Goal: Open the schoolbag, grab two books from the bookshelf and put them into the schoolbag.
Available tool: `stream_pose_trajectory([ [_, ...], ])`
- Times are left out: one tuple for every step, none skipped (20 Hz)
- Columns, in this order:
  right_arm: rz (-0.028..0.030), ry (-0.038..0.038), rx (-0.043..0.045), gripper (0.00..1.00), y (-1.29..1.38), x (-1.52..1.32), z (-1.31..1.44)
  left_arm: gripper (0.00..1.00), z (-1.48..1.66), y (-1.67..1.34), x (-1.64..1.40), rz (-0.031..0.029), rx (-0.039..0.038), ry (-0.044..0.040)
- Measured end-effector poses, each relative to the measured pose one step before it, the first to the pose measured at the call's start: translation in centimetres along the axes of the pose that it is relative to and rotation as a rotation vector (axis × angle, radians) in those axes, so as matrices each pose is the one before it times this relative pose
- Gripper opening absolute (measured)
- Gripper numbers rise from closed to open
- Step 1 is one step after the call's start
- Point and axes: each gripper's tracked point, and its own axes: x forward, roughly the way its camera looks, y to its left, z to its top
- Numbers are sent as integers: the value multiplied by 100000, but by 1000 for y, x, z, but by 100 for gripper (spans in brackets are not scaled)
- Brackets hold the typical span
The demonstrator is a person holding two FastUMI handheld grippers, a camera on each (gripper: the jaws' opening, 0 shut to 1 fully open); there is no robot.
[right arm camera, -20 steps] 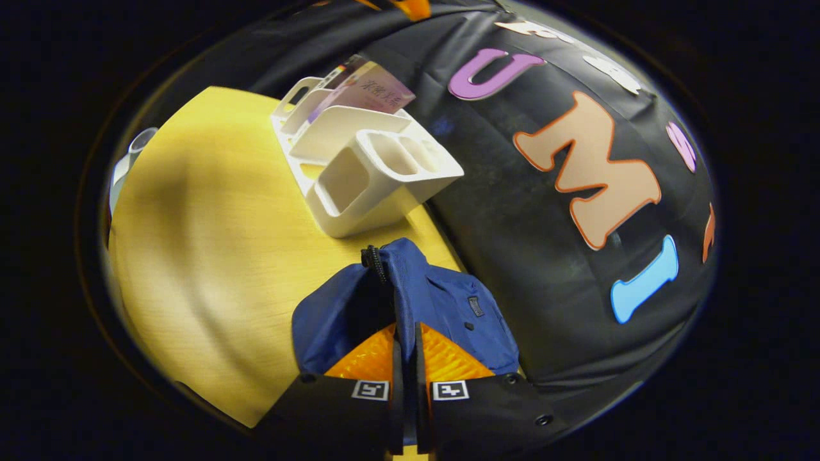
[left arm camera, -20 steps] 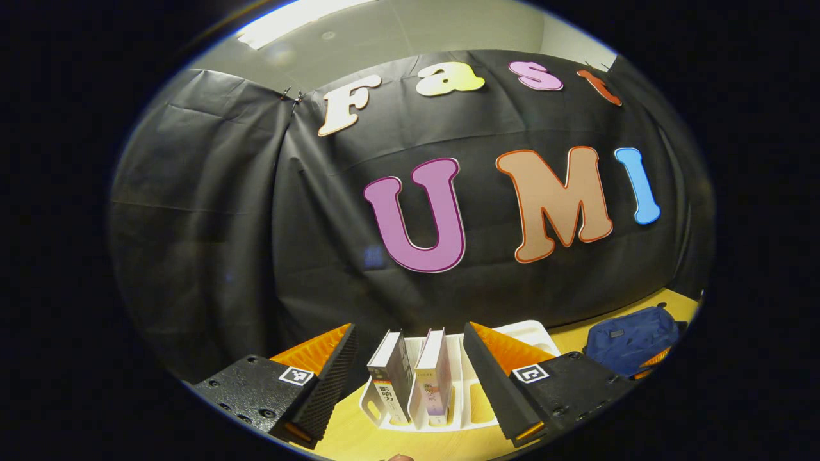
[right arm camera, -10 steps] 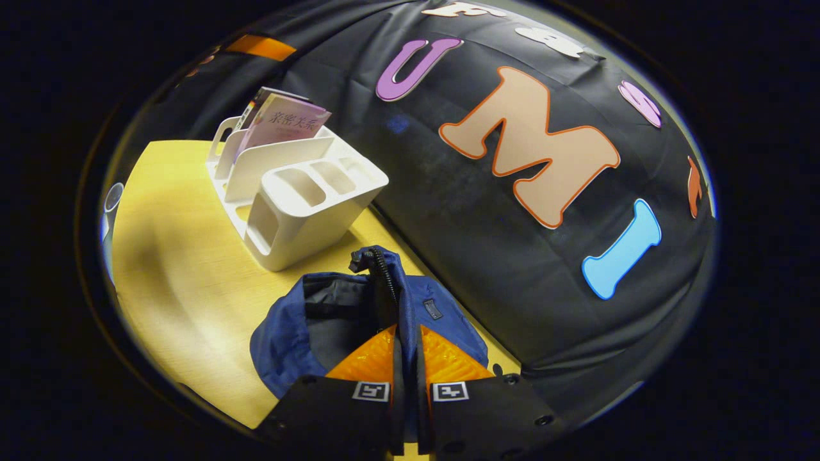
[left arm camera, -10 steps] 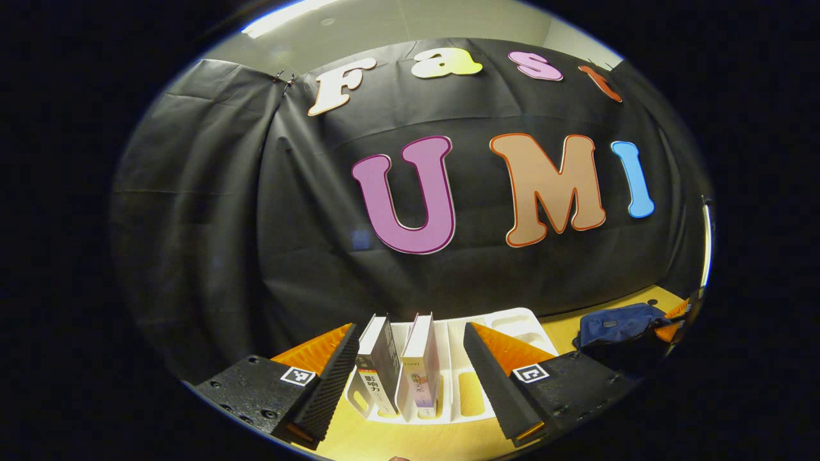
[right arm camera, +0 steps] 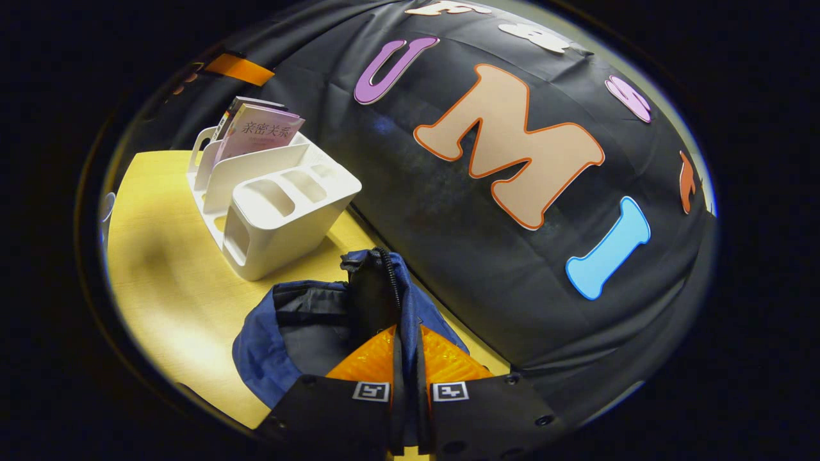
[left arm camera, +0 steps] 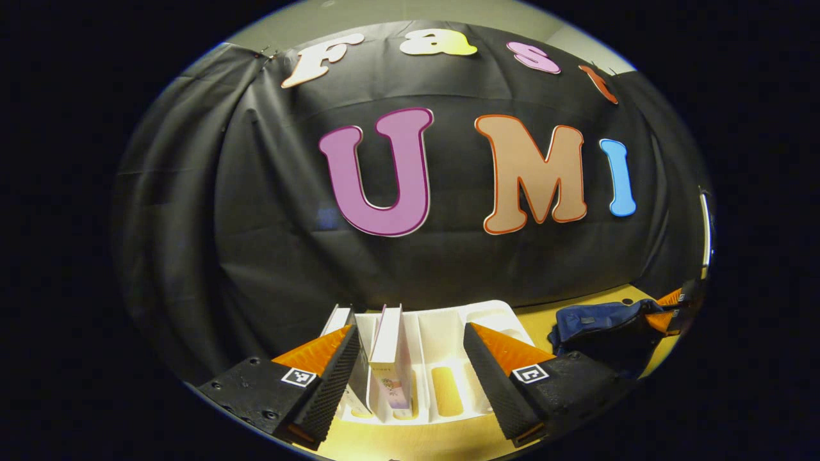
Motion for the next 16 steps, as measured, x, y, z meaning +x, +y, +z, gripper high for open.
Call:
stream_pose_trajectory([
  [108,-146,-518,11,-5,-31,-22,94,-78,90,620,-893,-1932,1375],
  [-313,-210,-376,12,41,9,31,95,11,324,723,-339,-1797,1868],
  [-177,-36,-71,12,-32,79,-71,99,-102,355,840,-51,-1829,1690],
  [-254,195,292,12,-49,22,-46,95,-276,168,724,-756,-2333,2350],
  [-212,87,400,12,-59,99,-5,95,-360,206,693,-992,-2280,3224],
  [-255,15,372,12,-127,26,53,94,-257,319,859,-478,-1791,2745],
  [-214,114,203,12,-115,27,-21,94,-263,286,879,-226,-909,3424],
  [33,225,69,12,-40,68,-17,96,-330,377,927,-497,30,3125],
  [-28,265,-143,12,-37,57,-219,95,-261,213,697,-189,974,3565],
  [-141,138,-246,11,-67,108,98,96,-458,248,664,-447,1751,4231],
  [72,208,-80,12,-12,-31,-114,96,-260,147,752,-718,1870,3077],
  [149,280,53,12,45,71,-30,96,-460,10,418,-455,2712,4946],
  [-14,299,35,12,-4,12,-153,96,-104,183,644,104,2527,3203],
  [-48,253,8,12,-64,39,-11,96,-203,163,815,-454,2391,3155],
  [-161,139,-105,12,-36,38,-195,97,-219,-294,453,-1103,2006,3215],
  [-117,97,-237,11,-18,35,-61,96,-173,-208,540,-952,1510,3199],
])
